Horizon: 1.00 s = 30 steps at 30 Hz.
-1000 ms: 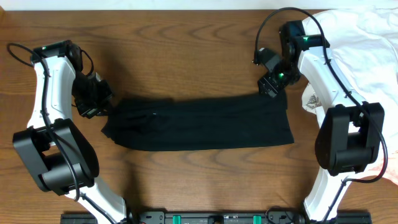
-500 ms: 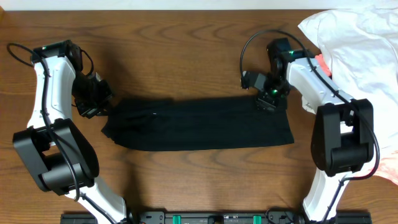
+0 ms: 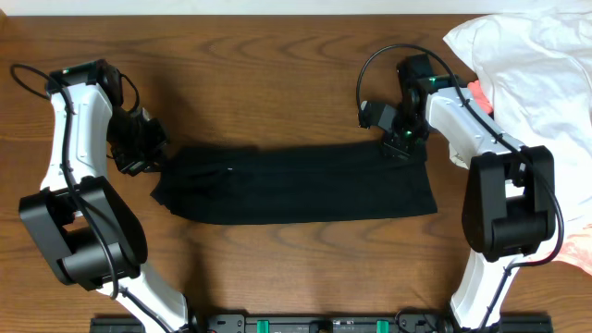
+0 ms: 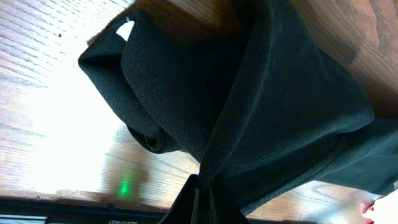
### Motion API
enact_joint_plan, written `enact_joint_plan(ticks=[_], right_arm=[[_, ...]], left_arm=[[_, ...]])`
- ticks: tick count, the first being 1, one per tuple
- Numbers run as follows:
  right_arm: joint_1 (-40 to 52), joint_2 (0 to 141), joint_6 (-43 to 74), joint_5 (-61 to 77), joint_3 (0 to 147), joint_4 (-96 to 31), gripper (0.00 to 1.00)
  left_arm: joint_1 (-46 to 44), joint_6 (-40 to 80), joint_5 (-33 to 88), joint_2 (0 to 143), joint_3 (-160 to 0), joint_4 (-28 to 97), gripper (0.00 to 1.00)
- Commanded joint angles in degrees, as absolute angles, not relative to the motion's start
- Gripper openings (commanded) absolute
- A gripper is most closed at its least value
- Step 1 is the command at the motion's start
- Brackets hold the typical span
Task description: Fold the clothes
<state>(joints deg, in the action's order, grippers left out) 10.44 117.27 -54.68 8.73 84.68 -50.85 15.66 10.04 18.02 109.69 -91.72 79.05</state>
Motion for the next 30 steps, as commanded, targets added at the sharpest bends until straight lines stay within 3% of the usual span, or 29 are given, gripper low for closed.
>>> enact_joint_plan(ticks=[1,6,10,14,21,30], right_arm=[[11.11,117.67,-54.48,8.36,84.71,-49.80,0.55],[11.62,117.67,-54.50,8.36,84.71,-48.82,0.53],[11.92,117.67,-54.50,8.40,84.71,-49.21,0.41],[12.10,117.67,-54.50,8.40,84.68,-49.87,0.39],[12.19,117.67,-54.41,8.62,84.68,-50.68,0.01],[12.19,117.01,-49.30,8.60,84.79,-55.77,0.01]], left_arm=[[15.90,9.08,17.30,108.12,-91.44,79.20,0.06],[15.90,9.08,17.30,108.12,-91.46,79.20,0.06],[15.90,9.08,17.30,108.12,-91.46,79.18,0.06],[15.90,9.08,17.30,108.12,-91.46,79.20,0.06],[15.90,9.08,17.30,108.12,-91.46,79.20,0.06],[15.90,9.08,17.30,108.12,-91.46,79.22,0.06]])
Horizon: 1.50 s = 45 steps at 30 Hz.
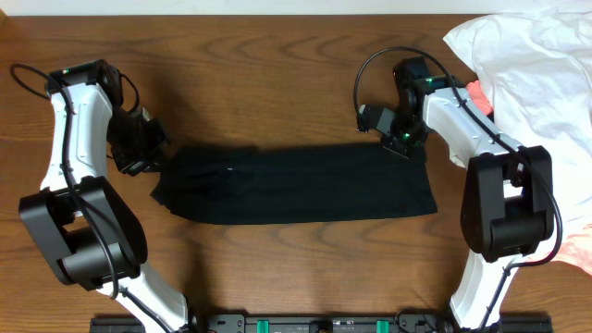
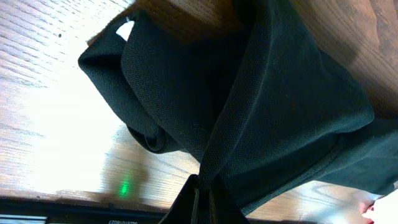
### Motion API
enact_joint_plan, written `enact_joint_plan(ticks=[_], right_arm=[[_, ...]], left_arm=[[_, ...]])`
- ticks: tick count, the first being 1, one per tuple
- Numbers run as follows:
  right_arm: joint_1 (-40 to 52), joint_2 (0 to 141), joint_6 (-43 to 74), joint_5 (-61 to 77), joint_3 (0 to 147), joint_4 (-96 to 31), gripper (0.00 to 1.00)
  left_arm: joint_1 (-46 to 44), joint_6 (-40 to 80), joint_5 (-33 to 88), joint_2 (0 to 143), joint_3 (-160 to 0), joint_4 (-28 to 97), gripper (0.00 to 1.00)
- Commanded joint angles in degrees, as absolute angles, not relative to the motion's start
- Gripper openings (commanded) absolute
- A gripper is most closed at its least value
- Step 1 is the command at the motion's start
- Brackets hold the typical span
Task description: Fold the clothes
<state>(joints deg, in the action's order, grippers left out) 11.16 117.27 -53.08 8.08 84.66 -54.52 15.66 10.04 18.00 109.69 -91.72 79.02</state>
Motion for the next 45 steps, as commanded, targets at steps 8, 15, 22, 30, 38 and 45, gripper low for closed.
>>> enact_joint_plan(ticks=[8,15,22,30,38,45], right_arm=[[12.19,112.49,-38.74,8.82,84.86,-61.14,0.01],[12.21,110.59,-36.27,12.51,84.84,-66.02,0.01],[12.19,110.63,-32.82,13.54,84.84,-72.01,0.07],[12.19,110.63,-32.84,13.52,84.62,-73.43,0.18],[12.16,110.69,-31.14,12.43,84.62,-68.64,0.14],[11.53,111.02,-20.10,9.02,81.67,-61.47,0.09]], left_arm=[[15.90,9.08,17.30,108.12,-91.44,79.20,0.06],[15.90,9.08,17.30,108.12,-91.46,79.20,0.06],[15.90,9.08,17.30,108.12,-91.44,79.22,0.06],[15.90,9.06,17.30,108.12,-91.46,79.44,0.06],[15.90,9.06,17.30,108.12,-91.46,79.46,0.06],[15.90,9.08,17.30,108.12,-91.44,79.46,0.06]])
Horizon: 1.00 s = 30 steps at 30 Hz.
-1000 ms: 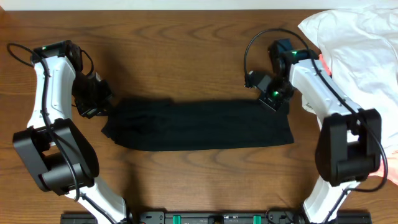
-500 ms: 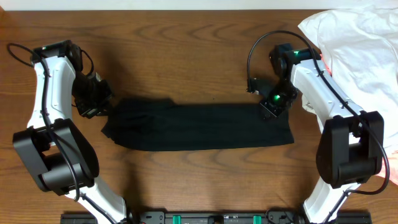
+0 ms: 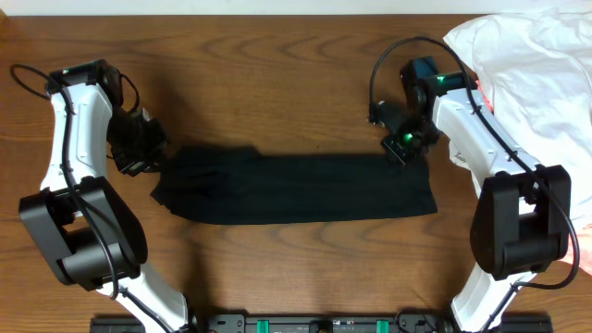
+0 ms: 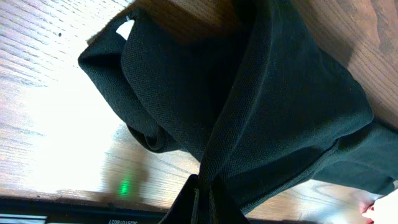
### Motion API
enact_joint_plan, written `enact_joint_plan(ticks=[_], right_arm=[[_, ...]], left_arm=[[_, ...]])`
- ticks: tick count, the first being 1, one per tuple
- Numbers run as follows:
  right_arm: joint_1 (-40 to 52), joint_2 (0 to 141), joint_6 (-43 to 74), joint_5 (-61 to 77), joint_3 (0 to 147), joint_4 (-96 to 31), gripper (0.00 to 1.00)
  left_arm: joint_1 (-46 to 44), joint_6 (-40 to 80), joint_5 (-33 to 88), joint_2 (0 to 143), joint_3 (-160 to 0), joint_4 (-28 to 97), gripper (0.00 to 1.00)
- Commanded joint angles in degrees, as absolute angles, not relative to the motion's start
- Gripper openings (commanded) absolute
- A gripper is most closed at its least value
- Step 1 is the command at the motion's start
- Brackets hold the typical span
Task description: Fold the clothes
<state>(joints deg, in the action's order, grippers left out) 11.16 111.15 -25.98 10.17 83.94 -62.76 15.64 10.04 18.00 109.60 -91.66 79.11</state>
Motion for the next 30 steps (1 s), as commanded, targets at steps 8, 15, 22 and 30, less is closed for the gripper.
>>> enact_joint_plan(ticks=[8,15,22,30], right_arm=[[11.53,111.02,-16.45,8.99,70.37,-51.64,0.12],[11.53,111.02,-16.27,8.99,65.67,-48.34,0.13],[11.53,111.02,-15.62,9.02,65.67,-47.05,0.15],[11.53,111.02,-15.64,9.04,65.67,-46.70,0.18]], left_arm=[[15.90,9.08,17.30,108.12,-91.46,79.46,0.06],[15.88,9.06,17.32,108.12,-91.44,81.47,0.06],[15.88,9.04,19.18,108.12,-91.46,84.97,0.06],[15.79,4.58,24.03,108.01,-91.46,83.64,0.06]])
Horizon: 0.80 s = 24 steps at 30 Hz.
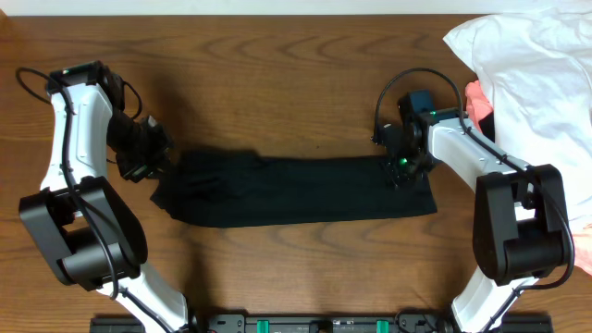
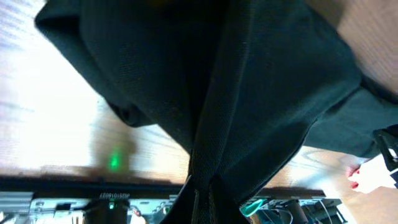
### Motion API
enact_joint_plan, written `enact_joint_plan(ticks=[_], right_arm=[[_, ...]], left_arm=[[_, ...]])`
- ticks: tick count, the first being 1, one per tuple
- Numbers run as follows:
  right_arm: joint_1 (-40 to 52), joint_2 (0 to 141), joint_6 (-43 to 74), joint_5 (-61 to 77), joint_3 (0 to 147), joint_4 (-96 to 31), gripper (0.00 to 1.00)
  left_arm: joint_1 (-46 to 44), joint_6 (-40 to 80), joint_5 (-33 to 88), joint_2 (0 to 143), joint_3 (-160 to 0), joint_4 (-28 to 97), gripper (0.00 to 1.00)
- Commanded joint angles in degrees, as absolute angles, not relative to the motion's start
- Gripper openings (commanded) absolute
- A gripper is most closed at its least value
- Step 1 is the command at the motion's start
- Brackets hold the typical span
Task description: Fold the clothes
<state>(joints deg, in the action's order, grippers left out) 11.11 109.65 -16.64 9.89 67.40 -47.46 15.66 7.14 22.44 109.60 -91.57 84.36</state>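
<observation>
A black garment (image 1: 296,190) lies as a long strip across the middle of the wooden table (image 1: 277,83). My left gripper (image 1: 153,166) is at its left end, shut on a bunched fold. In the left wrist view the dark cloth (image 2: 249,81) hangs from the left gripper (image 2: 202,190), lifted off the wood. My right gripper (image 1: 404,171) sits over the far right corner of the strip, fingertips hidden under the wrist, with the corner drawn in beneath it.
A heap of white cloth (image 1: 527,65) fills the far right corner, with a pink piece (image 1: 476,97) at its edge close to the right arm. The arms' base rail (image 1: 324,324) runs along the front edge and shows as the rail (image 2: 93,199) in the left wrist view.
Both grippers have moved toward the front edge, and the garment's far edge has moved with them. The left end is now raised off the table, and the base rail has come into the left wrist view.
At first the strip lay flat, with the left gripper shut on its left end and the right gripper at its far right corner. The left end stayed still for two moments while the right arm changed pose. Now both ends are drawn frontward and the strip looks narrower.
</observation>
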Motion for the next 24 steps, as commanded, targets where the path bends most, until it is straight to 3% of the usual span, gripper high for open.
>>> enact_joint_plan(ticks=[1,8,12,24], right_arm=[[11.53,111.02,-15.64,9.04,65.67,-46.70,0.18],[11.53,111.02,-15.64,9.04,65.67,-46.59,0.20],[11.53,111.02,-15.66,9.04,65.67,-46.46,0.20],[11.53,111.02,-15.66,9.02,65.67,-46.46,0.21]], left_arm=[[15.77,4.03,24.03,107.83,-91.46,82.30,0.06],[15.55,-1.21,38.02,105.19,-91.46,78.02,0.06],[14.90,-2.83,38.68,102.98,-91.46,78.24,0.06],[14.66,3.33,19.35,101.16,-89.52,83.77,0.06]])
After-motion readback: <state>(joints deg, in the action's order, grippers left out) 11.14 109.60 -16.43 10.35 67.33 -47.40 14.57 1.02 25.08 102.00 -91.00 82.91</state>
